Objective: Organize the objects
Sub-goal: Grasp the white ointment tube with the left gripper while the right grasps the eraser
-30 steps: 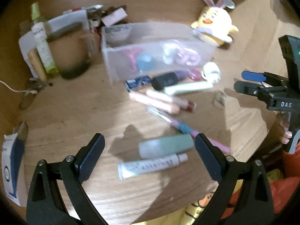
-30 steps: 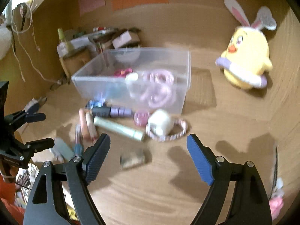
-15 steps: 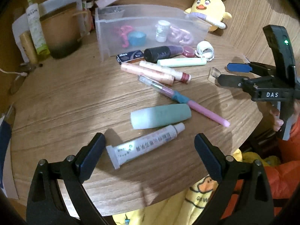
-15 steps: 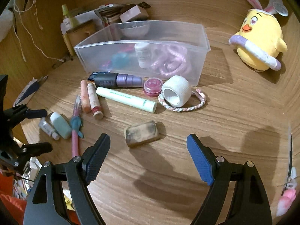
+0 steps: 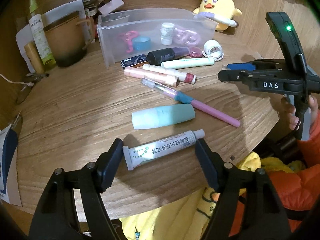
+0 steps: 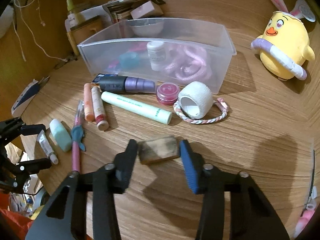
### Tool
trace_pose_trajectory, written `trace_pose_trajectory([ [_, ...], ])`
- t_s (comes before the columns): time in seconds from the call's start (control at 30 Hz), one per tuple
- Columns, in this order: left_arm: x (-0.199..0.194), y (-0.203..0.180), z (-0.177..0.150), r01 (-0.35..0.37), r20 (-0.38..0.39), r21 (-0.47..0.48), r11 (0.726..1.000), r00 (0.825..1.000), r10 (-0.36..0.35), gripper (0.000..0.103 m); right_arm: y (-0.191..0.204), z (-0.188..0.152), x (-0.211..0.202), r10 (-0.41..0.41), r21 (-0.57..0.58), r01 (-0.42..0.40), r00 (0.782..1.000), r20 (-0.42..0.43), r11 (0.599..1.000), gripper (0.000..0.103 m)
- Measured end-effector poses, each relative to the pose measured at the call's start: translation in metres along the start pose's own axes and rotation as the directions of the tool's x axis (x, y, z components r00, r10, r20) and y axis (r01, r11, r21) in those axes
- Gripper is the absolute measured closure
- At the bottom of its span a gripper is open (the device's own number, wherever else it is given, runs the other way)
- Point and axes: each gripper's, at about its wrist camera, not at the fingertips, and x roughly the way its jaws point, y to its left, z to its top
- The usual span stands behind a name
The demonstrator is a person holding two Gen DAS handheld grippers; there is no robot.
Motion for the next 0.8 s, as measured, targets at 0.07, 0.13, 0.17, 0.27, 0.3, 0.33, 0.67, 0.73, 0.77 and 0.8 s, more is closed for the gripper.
trace_pose_trajectory([
  [0.07, -0.001, -0.001, 0.000, 0.003, -0.005, -0.009, 1.000, 1.000, -0.003, 0.030, 0.001, -0.001, -0.001, -0.004, 0.002, 0.004, 1.000, 0.004, 1.000, 0.064],
  [0.13, -0.002, -0.001, 0.000, -0.002, 0.005, -0.018, 1.000, 1.000, 0.002, 0.030, 0.000, -0.001, -0.001, 0.004, 0.011, -0.004, 1.000, 0.003, 1.000, 0.064],
  [0.17, -0.004, -0.001, 0.001, -0.006, 0.018, -0.023, 1.000, 1.000, 0.007, 0.030, 0.000, -0.002, -0.002, 0.007, 0.014, -0.007, 1.000, 0.005, 1.000, 0.064],
  [0.27, -0.011, 0.003, 0.007, 0.007, 0.057, -0.051, 0.999, 0.998, -0.004, 0.030, 0.000, -0.002, -0.005, 0.004, 0.017, -0.004, 1.000, 0.015, 1.000, 0.064],
  [0.3, -0.013, 0.004, 0.009, 0.007, 0.069, -0.056, 0.998, 0.998, -0.003, 0.030, 0.000, -0.001, -0.007, 0.005, 0.019, -0.006, 1.000, 0.021, 1.000, 0.064],
  [0.33, -0.016, 0.006, 0.013, 0.002, 0.087, -0.061, 0.998, 0.996, 0.003, 0.030, 0.000, 0.000, -0.008, 0.006, 0.021, -0.007, 1.000, 0.027, 1.000, 0.064],
  [0.67, -0.031, 0.025, 0.061, 0.010, 0.215, -0.110, 0.994, 0.977, 0.014, 0.030, -0.003, 0.028, -0.043, -0.018, 0.039, 0.012, 0.986, 0.163, 0.999, 0.064],
  [0.73, -0.032, 0.029, 0.072, 0.008, 0.239, -0.118, 0.993, 0.971, 0.021, 0.030, -0.004, 0.036, -0.049, -0.022, 0.041, 0.014, 0.981, 0.192, 0.999, 0.064],
  [0.77, -0.031, 0.031, 0.078, 0.004, 0.249, -0.121, 0.993, 0.968, 0.026, 0.030, -0.005, 0.040, -0.052, -0.027, 0.042, 0.019, 0.978, 0.205, 0.999, 0.064],
  [0.8, -0.032, 0.033, 0.084, 0.004, 0.258, -0.125, 0.992, 0.966, 0.029, 0.030, -0.005, 0.045, -0.055, -0.038, 0.044, 0.029, 0.974, 0.224, 0.999, 0.064],
])
